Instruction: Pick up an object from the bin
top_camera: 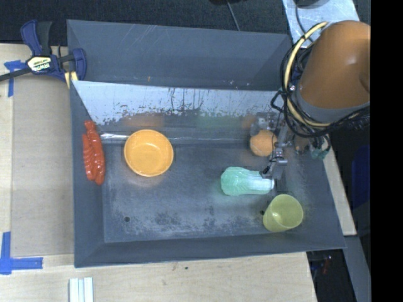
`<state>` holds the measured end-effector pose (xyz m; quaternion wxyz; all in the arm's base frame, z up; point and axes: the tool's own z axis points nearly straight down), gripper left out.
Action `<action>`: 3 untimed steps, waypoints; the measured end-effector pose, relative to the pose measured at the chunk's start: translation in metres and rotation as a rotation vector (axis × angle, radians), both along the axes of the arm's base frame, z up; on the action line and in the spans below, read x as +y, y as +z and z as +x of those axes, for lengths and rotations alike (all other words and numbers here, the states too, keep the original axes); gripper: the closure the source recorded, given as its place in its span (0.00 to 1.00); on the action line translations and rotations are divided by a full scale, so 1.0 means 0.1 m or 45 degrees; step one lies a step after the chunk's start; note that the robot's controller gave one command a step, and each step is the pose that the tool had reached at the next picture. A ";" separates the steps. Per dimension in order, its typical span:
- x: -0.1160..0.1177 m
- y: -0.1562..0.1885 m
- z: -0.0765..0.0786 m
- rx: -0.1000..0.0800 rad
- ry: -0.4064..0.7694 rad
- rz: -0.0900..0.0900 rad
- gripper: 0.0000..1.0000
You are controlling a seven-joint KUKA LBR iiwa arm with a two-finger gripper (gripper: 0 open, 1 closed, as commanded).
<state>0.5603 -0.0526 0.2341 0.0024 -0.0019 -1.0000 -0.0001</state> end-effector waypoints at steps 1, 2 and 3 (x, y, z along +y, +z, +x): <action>0.00 0.04 0.02 -0.011 0.003 -0.001 0.00; -0.46 -1.55 0.09 -0.017 -0.060 -0.002 0.00; -0.33 -0.74 -0.09 -0.033 -0.067 -0.002 0.00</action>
Offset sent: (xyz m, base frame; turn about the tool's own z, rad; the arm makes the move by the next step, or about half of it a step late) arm 0.0070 -0.0479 -0.1641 0.0460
